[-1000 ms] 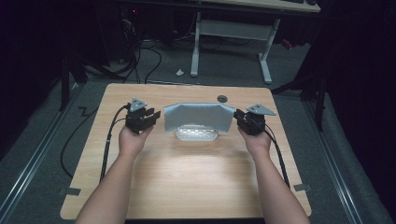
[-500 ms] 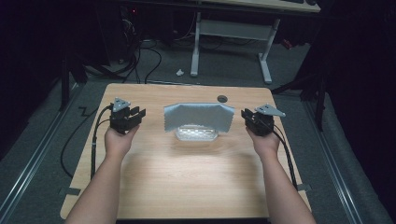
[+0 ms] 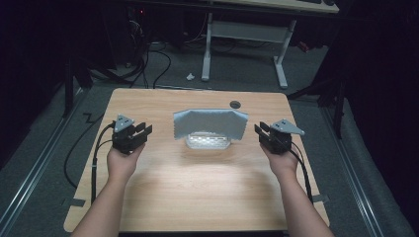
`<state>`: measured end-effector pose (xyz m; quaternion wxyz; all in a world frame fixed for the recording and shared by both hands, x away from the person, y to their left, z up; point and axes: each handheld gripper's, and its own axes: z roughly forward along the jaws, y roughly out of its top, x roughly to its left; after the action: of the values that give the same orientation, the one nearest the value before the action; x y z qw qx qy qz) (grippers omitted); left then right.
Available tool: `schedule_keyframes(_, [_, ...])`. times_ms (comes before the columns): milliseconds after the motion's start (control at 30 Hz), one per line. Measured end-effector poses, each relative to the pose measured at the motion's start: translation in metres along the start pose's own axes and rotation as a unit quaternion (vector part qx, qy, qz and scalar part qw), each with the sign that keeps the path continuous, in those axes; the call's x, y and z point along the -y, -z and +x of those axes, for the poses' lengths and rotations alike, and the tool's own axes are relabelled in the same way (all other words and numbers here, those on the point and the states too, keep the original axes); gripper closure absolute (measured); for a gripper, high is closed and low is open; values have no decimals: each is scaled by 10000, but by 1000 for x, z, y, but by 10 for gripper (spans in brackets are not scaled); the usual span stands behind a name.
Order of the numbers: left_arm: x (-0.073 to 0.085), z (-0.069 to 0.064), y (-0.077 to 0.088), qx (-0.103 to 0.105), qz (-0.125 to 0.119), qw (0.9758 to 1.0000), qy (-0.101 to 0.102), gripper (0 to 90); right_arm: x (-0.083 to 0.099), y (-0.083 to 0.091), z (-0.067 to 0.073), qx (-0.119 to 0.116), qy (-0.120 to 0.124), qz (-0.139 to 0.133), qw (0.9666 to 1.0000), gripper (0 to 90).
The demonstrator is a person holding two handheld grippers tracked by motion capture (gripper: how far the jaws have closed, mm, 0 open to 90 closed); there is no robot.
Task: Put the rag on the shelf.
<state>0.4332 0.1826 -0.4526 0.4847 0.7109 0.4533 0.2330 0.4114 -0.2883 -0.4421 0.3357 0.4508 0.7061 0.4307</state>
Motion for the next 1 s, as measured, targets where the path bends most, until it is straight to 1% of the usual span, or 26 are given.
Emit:
schedule_keyframes(67, [2,-6,6,-16,8,9999,-117,641,-1,9,4,13,88,-3,10000,701])
schedule_keyframes(100, [3,-9,9,-31,26,9998,-178,631,-2,13,6,-17,106,-17,9999,693])
schedule_keyframes(133, [4,-11,12,-19,55,9998,-190,619,-2,18,8,-50,111,-56,9999,688])
schedule_keyframes(167, [6,-15,17,45,56,9998,-173,613,-2,23,10,-58,129,-131,9998,680])
schedule_keyframes(233, [9,-21,24,153,72,9997,-164,595,0,31,16,-94,124,-77,9998,658])
schedule_keyframes(267, [12,-26,28,212,61,9996,-193,588,1,35,19,-105,156,-53,9998,651])
schedule_keyframes(333, [18,-37,36,322,78,9990,-287,569,6,44,25,-135,200,-114,9996,641])
schedule_keyframes(367, [21,-43,40,368,110,9986,-350,563,8,48,28,-163,160,-79,9997,634])
schedule_keyframes(433, [29,-55,47,546,119,9977,-384,550,14,54,35,-217,193,-58,9996,617])
schedule_keyframes(467, [34,-62,49,655,161,9969,-404,544,18,58,39,-242,191,-38,9995,608])
schedule_keyframes(533, [43,-74,53,836,314,9948,-491,534,25,64,46,-327,208,15,9992,576])
schedule_keyframes(567, [48,-81,53,914,370,9938,-504,530,28,66,50,-335,253,48,9991,572])
schedule_keyframes(633, [57,-95,52,1045,514,9916,-557,525,36,70,59,-404,263,88,9988,556])
schedule_keyframes(667, [61,-102,50,1128,592,9902,-578,520,40,72,63,-401,296,154,9986,550])
schedule_keyframes(700, [66,-111,48,1187,678,9885,-646,513,44,72,68,-430,349,223,9982,539])
schedule_keyframes(733, [70,-119,47,1191,755,9870,-771,503,49,72,73,-428,424,295,9977,535])
schedule_keyframes(767, [75,-127,45,1232,772,9858,-843,496,53,72,78,-447,471,336,9973,530])
schedule_keyframes(800, [80,-134,42,1328,816,9842,-841,495,57,72,83,-476,460,387,9971,524])
schedule_keyframes(833, [86,-141,39,1444,917,9817,-833,491,60,72,87,-516,431,425,9968,521])
schedule_keyframes(867, [92,-146,37,1503,1013,9797,-854,488,64,72,91,-529,395,456,9968,519])
schedule_keyframes(900, [98,-150,36,1540,1052,9788,-843,484,68,72,96,-545,364,505,9966,514])
schedule_keyframes(967, [109,-156,36,1580,1098,9780,-804,484,78,71,104,-566,373,559,9961,506])
schedule_keyframes(1000, [112,-158,35,1604,1182,9760,-884,486,84,71,109,-579,370,595,9959,503])
